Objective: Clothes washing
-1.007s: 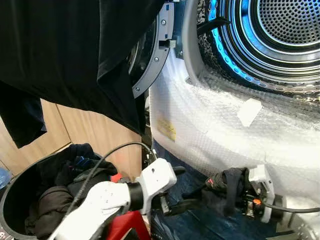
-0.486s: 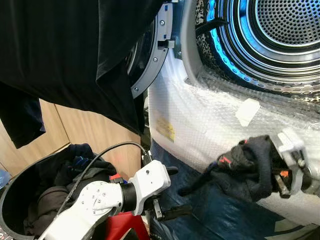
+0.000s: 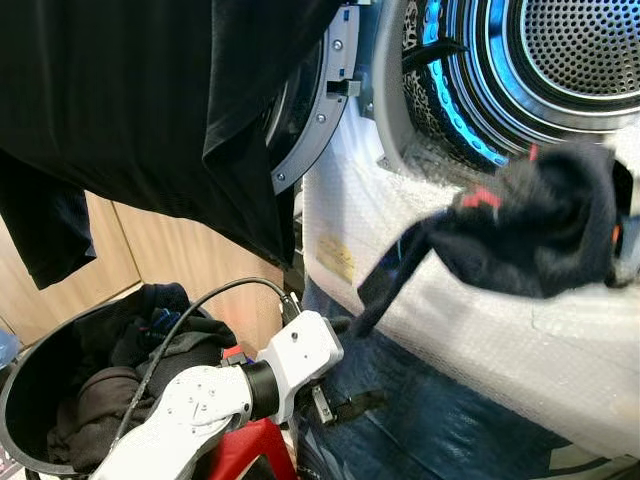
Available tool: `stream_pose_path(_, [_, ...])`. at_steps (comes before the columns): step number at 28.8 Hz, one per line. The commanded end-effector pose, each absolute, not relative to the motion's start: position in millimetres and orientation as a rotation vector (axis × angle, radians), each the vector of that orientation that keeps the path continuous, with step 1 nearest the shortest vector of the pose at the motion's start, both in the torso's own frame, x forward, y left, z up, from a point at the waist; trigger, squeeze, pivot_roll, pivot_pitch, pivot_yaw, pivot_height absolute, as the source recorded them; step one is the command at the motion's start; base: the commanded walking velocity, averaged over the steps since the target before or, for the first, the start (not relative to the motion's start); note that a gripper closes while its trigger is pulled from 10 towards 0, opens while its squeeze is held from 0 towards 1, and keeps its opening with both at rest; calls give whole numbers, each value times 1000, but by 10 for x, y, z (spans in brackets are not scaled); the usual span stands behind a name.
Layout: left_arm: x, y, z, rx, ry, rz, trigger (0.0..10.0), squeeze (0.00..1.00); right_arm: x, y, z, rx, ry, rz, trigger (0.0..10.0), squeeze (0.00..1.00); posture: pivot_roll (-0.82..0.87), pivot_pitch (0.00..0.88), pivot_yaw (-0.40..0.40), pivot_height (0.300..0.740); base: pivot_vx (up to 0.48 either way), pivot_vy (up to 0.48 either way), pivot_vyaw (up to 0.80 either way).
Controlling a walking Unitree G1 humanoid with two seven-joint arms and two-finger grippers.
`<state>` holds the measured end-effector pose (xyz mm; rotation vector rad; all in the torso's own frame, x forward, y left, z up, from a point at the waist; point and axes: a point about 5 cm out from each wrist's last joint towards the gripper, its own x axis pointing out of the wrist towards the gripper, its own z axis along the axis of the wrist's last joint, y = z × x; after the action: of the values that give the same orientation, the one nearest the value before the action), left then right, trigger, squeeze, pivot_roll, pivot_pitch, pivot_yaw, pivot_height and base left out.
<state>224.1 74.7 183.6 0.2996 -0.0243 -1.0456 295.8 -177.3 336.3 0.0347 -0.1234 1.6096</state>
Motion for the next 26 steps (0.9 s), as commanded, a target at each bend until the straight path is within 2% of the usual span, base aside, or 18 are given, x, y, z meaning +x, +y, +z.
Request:
stream_pose_path(1, [2204,750,1864,312,-30,-1031,10000,0,3055,-1752,3381,19,-113,1557,10000,0,82,0,-108,740,0,0,0])
stream_pose_path(2, [2190,751,1859,306,-27,-1022,10000,0,3243,-1704,3395,-24,-91,1451,10000,0,90,0,-113,740,0,0,0])
stream_pose_path(3, [2190,751,1859,306,-27,-1022,10000,0,3243,-1704,3395,-24,-91,1451,10000,0,90,0,-113,740,0,0,0])
stream_pose_path(4, [2178,748,1858,304,-26,-1016,10000,0,3434,-1674,3408,-69,-83,1324,10000,0,96,0,-117,740,0,0,0])
stream_pose_path(8, [2152,742,1856,286,-20,-996,10000,0,3777,-1628,3425,-78,-17,1048,10000,0,101,0,-123,740,0,0,0])
stream_pose_path(12, [2133,731,1847,267,-8,-981,10000,0,3982,-1647,3411,-81,22,819,10000,0,99,0,-122,740,0,0,0])
stream_pose_path(13, [2133,731,1847,267,-8,-981,10000,0,3982,-1647,3411,-81,22,819,10000,0,99,0,-122,740,0,0,0])
stream_pose_path(17, [2113,704,1840,244,2,-971,10000,0,4124,-1862,3560,41,-6,491,10000,0,99,0,-123,740,0,0,0])
stream_pose_path(21, [2100,697,1837,231,10,-965,10000,0,4139,-2110,3666,78,-51,249,10000,0,98,0,-124,740,0,0,0])
stream_pose_path(23, [2096,697,1833,226,14,-963,10000,0,4134,-2162,3705,89,-66,200,10000,0,94,0,-121,740,0,0,0])
stream_pose_path(26, [2101,688,1836,222,15,-962,10000,0,4116,-2171,3781,56,-85,223,10000,0,90,0,-118,740,0,0,0])
